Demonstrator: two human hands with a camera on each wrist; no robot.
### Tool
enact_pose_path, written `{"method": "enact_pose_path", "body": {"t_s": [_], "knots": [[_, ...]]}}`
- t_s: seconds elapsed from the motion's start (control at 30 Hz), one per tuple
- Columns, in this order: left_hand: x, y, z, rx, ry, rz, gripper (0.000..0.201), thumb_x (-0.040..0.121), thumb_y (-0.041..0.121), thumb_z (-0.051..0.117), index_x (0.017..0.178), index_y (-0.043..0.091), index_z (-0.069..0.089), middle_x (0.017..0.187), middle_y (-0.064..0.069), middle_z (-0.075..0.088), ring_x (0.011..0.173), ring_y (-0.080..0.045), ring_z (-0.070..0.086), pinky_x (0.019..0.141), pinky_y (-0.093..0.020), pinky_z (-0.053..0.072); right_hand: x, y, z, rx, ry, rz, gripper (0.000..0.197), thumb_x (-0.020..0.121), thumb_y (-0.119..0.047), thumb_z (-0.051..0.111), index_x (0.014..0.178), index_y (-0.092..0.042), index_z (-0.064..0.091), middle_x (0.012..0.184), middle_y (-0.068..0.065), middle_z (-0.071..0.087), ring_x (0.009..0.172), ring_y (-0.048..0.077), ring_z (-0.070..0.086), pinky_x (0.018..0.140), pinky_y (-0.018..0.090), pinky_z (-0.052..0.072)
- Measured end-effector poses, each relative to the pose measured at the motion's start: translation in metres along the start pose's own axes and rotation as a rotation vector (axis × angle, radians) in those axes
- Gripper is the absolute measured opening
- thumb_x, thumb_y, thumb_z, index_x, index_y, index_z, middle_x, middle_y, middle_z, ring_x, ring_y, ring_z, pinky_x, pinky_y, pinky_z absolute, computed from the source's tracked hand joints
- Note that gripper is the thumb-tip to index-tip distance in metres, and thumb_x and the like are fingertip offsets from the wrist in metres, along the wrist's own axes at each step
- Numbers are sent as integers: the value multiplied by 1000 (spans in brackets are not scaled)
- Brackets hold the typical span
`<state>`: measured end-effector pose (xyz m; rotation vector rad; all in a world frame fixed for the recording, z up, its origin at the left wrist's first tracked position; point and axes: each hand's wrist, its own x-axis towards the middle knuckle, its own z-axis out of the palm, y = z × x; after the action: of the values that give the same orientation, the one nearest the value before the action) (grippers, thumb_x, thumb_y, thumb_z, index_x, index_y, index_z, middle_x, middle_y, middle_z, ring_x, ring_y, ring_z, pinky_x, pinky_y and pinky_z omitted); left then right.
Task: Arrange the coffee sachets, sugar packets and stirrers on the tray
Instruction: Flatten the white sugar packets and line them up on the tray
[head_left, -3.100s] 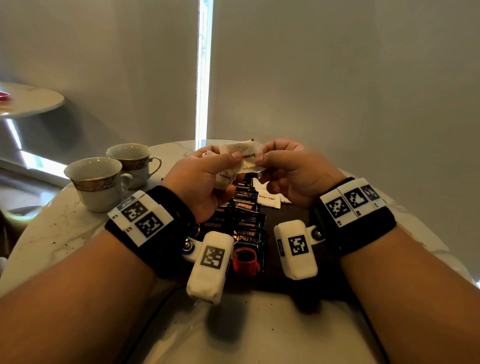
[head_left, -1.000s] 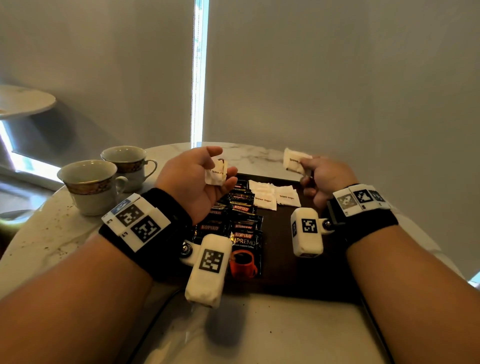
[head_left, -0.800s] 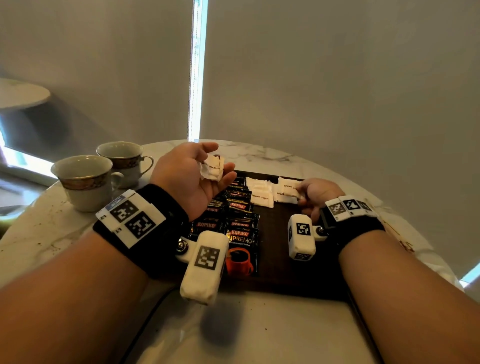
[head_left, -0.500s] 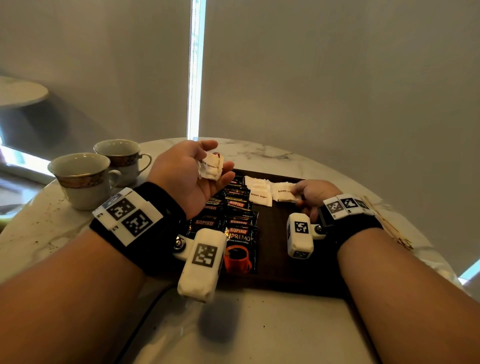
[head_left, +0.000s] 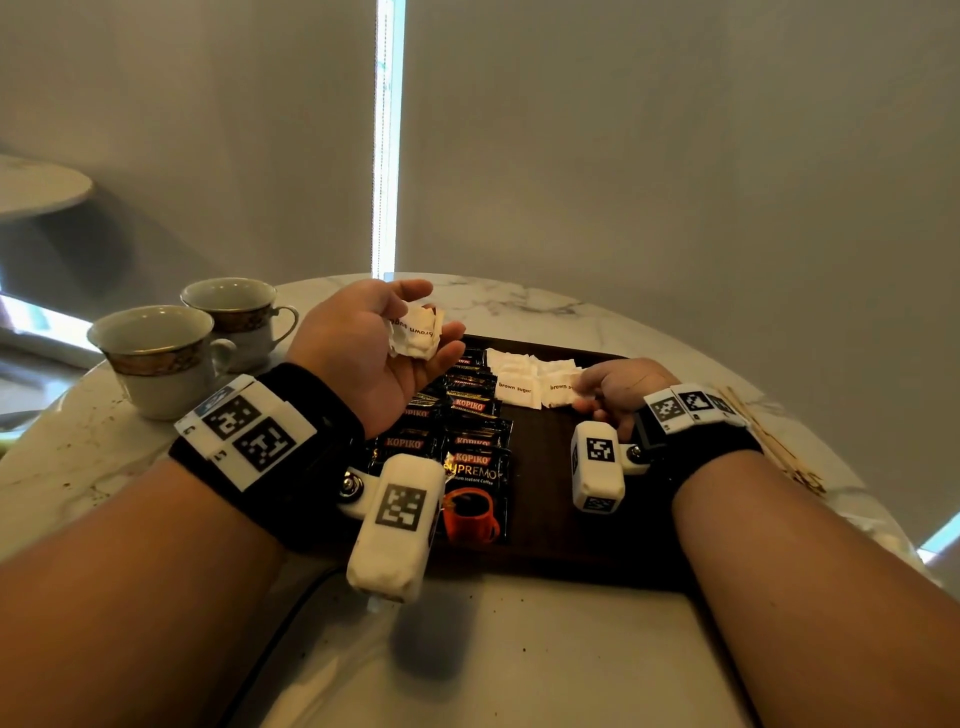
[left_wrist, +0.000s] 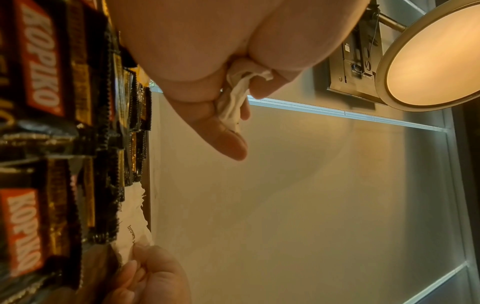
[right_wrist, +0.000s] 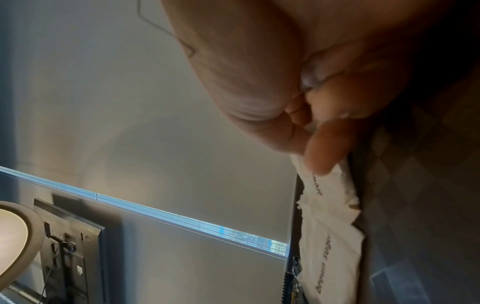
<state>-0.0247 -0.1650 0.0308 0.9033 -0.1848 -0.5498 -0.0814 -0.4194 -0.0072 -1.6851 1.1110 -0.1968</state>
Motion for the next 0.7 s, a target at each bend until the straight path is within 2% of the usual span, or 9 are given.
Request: {"method": "enact_pose_path", "body": {"t_s": [0.07, 0.2, 0.27, 0.43, 0.57, 0.63, 0.7], "knots": [[0, 0, 0, 2, 3, -1, 34, 99, 4, 31, 112, 6, 63, 115, -21, 57, 87, -30, 66, 61, -31, 62, 0, 0, 0, -19, 6, -7, 16, 89, -14, 68, 102, -4, 69, 62, 5, 69, 51, 12, 51, 56, 27, 38], [1, 0, -1, -6, 1, 3, 35, 99, 3, 31, 111, 6, 63, 116, -21, 57, 86, -30, 67, 60, -31, 61, -7, -2, -2, -110, 15, -13, 9, 89, -15, 70, 92, -6, 71, 55, 1, 56, 46, 12, 44, 44, 27, 34], [1, 0, -1, -6, 1, 5, 35, 99, 4, 31, 112, 6, 63, 117, -21, 57, 86, -30, 67, 61, -31, 61, -12, -4, -3, -153, 12, -20, 9, 89, -15, 70, 88, -7, 68, 57, 1, 51, 47, 13, 42, 44, 28, 32], [3, -1, -2, 0, -3, 1, 35, 99, 4, 31, 113, 7, 63, 118, -20, 56, 89, -31, 67, 60, -32, 62, -12, -3, -2, -182, 24, -21, 14, 87, -18, 74, 80, -9, 65, 59, 2, 49, 50, 15, 41, 46, 30, 32], [5, -3, -3, 21, 2, 14, 37, 98, 1, 30, 112, 9, 63, 112, -17, 58, 91, -29, 65, 63, -36, 62, -8, -3, -2, -96, 22, -9, 17, 91, -25, 67, 86, -10, 63, 59, 1, 47, 48, 14, 39, 45, 29, 30], [8, -4, -3, 72, 27, 24, 38, 96, -1, 33, 110, 12, 66, 112, -15, 60, 90, -29, 62, 57, -34, 58, -6, -2, -1, 16, 14, -1, 16, 91, -25, 62, 87, -9, 64, 58, 1, 46, 46, 12, 37, 43, 27, 30], [10, -4, -4, 130, 40, 31, 38, 94, -1, 39, 107, 17, 70, 116, -13, 62, 90, -29, 58, 52, -30, 53, -4, -2, -1, 116, 18, -12, 15, 89, -22, 58, 77, -12, 58, 57, -1, 45, 42, 11, 35, 39, 25, 28]]}}
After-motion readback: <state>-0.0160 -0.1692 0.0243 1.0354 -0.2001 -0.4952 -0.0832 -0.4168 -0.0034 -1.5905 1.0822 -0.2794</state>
